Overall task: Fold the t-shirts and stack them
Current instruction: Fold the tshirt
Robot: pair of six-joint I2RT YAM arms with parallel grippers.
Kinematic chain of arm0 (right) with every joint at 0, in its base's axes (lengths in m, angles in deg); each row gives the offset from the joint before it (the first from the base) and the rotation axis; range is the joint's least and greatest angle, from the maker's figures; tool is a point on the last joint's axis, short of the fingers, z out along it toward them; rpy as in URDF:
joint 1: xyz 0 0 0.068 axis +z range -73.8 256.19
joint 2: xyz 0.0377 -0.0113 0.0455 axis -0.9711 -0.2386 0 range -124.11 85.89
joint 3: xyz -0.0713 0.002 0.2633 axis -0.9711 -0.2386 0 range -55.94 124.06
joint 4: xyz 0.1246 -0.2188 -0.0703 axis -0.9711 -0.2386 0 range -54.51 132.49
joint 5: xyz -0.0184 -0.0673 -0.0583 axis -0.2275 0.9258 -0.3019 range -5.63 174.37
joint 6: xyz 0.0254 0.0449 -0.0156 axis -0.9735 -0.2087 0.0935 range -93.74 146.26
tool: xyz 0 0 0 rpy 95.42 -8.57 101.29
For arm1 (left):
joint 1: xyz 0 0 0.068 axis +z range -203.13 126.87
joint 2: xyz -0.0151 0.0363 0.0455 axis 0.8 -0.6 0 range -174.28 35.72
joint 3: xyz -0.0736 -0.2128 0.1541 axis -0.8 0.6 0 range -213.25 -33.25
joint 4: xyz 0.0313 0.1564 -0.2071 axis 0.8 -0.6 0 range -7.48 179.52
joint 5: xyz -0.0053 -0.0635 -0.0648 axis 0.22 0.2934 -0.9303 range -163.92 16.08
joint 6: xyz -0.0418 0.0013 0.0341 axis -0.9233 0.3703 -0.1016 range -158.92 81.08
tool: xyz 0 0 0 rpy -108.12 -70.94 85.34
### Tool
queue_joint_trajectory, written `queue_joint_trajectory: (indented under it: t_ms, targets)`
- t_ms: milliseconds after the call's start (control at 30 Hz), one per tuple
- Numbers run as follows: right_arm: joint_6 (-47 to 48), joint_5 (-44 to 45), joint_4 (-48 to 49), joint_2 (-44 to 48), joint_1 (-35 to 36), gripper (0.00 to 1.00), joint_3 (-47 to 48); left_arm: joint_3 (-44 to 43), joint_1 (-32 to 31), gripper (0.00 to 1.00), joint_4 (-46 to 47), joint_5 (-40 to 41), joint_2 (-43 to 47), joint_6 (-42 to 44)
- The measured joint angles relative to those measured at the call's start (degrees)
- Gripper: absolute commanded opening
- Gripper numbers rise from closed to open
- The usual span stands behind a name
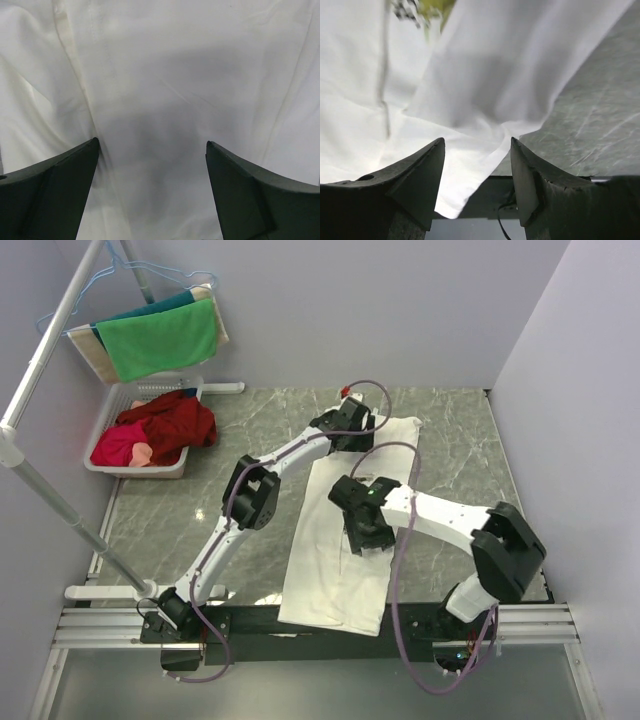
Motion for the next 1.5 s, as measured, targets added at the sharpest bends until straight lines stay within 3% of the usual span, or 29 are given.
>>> queue_joint_trajectory:
  t_ms: [333, 700, 1067, 1267, 1500]
  targets:
    - [-7.26, 10.78, -3.19, 10.67, -2.36, 0.63, 2.12, -2.58, -0.37, 0.94, -2.27, 9.49, -1.81, -3.32]
    - [-9.53, 12.02, -5.53, 11.96, -5.44, 0.62, 1.99, -3.72, 3.67, 0.95, -1.88, 15.32, -3.10, -5.90]
    - [-8.98, 11.74, -5.49, 10.95, -7.98, 0.62, 1.49, -4.13, 11.52, 0.99, 3.58, 9.09, -3.85, -5.11]
    - [-8.11, 11.10, -4.87, 7.82, -8.26, 0.61, 2.62, -2.86, 12.11, 0.99, 7.08, 4.66, -3.56, -1.11]
    - [-5.70, 8.94, -0.31, 4.11, -8.28, 0.61, 3.63, 4.48, 11.85, 0.96, 7.72, 6.25, 3.39, 1.88]
